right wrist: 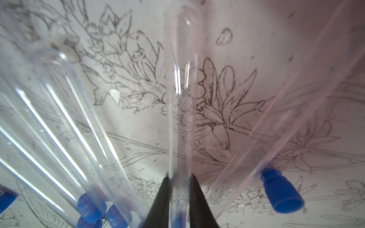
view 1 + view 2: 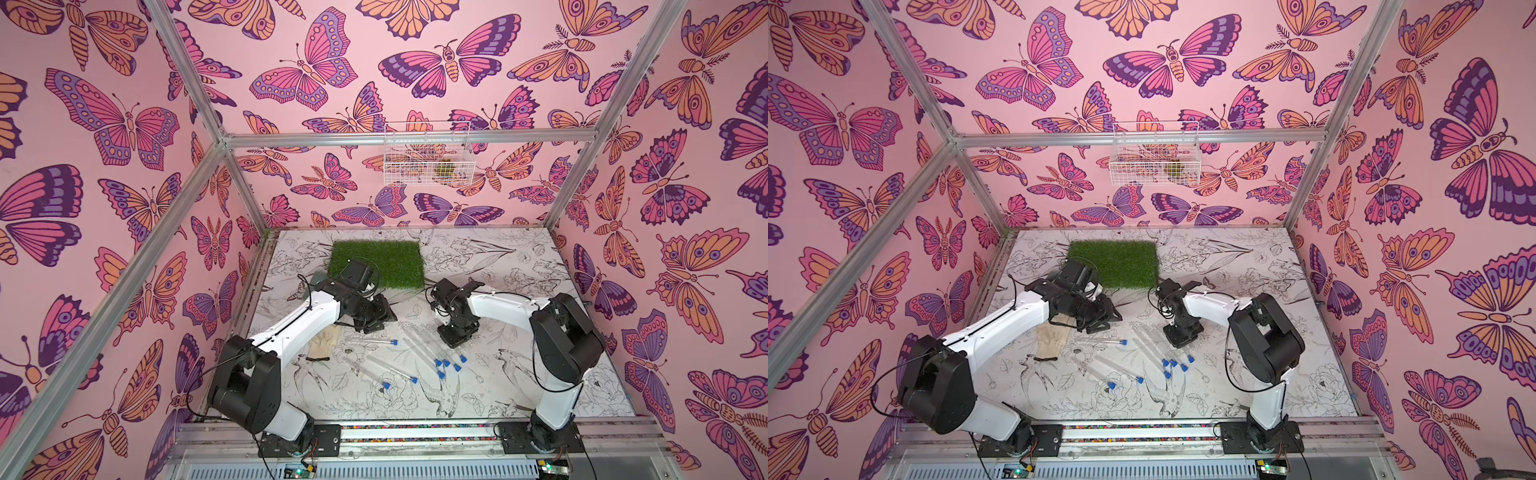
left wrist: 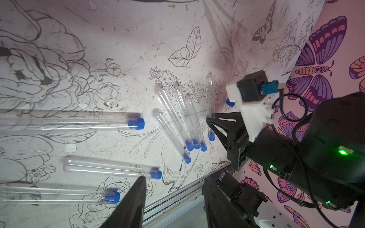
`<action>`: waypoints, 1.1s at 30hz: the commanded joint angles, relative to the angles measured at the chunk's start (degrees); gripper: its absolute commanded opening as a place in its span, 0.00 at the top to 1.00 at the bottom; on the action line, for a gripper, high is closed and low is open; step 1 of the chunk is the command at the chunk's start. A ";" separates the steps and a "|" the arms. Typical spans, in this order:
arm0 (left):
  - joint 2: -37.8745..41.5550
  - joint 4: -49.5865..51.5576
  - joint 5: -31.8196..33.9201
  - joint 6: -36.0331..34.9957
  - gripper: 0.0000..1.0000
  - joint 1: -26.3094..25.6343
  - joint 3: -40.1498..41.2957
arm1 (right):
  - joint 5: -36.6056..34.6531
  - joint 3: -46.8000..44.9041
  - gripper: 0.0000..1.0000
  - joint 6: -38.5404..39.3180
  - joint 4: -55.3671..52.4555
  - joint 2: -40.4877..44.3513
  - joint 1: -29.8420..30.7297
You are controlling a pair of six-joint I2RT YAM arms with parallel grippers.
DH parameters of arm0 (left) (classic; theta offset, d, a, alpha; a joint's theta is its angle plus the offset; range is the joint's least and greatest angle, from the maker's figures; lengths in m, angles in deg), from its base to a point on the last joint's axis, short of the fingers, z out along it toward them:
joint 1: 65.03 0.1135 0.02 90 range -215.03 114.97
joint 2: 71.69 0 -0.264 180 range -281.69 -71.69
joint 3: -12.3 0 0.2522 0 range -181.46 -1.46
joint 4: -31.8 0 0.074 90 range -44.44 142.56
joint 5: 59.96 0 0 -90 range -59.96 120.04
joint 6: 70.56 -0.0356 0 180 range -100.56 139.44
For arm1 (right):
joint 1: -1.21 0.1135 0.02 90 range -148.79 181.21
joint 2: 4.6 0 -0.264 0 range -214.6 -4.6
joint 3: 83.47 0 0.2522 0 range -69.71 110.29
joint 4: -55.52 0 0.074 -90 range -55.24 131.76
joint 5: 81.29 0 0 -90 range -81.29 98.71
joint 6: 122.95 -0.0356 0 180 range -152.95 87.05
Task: Remove stoppers from test tubes
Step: Pick up the test tube at the center of the board.
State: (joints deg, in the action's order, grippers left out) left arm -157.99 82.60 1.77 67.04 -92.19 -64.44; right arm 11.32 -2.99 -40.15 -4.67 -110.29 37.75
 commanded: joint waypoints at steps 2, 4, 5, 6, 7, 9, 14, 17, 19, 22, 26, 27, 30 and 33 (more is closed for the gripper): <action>1.47 -1.62 -0.81 0.39 0.49 0.53 0.67 | 1.41 1.64 0.81 1.12 0.64 1.78 0.72; 1.57 -2.32 -1.01 0.43 0.49 0.53 0.69 | 2.31 1.81 0.81 1.22 0.73 2.43 0.60; 1.64 -2.49 -1.11 0.40 0.49 0.61 0.67 | 2.55 2.03 0.81 1.16 0.58 2.57 0.59; 1.68 -2.73 -1.23 0.39 0.49 0.61 0.67 | 2.89 2.41 0.81 1.20 0.31 2.76 0.47; 1.68 -2.92 -1.30 0.31 0.49 0.70 0.67 | 3.21 2.83 0.82 1.19 -0.05 2.97 0.53; 1.83 -3.37 -1.69 0.22 0.49 0.88 0.76 | 3.94 3.32 0.82 0.90 -0.24 3.50 0.42; 2.53 -4.80 -3.14 -0.83 0.49 1.40 1.32 | 5.91 4.99 0.82 -0.04 -1.86 4.59 0.33; 2.80 -5.40 -4.26 -1.51 0.48 1.83 1.41 | 7.11 5.27 0.82 -1.09 -2.17 6.32 0.38; 2.74 -5.86 -5.38 -2.18 0.48 1.93 1.18 | 7.97 4.87 0.82 -2.11 -1.93 7.91 0.15; 2.46 -6.00 -7.06 -3.17 0.46 2.19 0.58 | 9.85 3.90 0.82 -3.52 -1.22 9.63 -0.25; 2.09 -7.24 -10.48 -4.75 0.46 2.28 -0.13 | 12.08 2.05 0.82 -5.63 0.05 11.86 -1.28; 1.97 -8.00 -11.72 -5.21 0.46 2.28 -0.20 | 13.04 1.53 0.82 -6.24 0.64 12.59 -1.65; 1.68 -8.34 -13.88 -6.42 0.46 2.28 -0.74 | 16.01 -0.03 0.82 -8.06 2.40 14.82 -2.82; 1.36 -8.90 -15.81 -7.05 0.46 2.28 -1.17 | 18.48 -1.17 0.82 -9.43 3.94 17.41 -3.87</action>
State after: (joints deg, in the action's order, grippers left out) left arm -156.24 75.06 -10.25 62.34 -90.37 -64.46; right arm 25.99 -3.32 -46.99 -2.38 -95.82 34.75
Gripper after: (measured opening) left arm 0.544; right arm 0.183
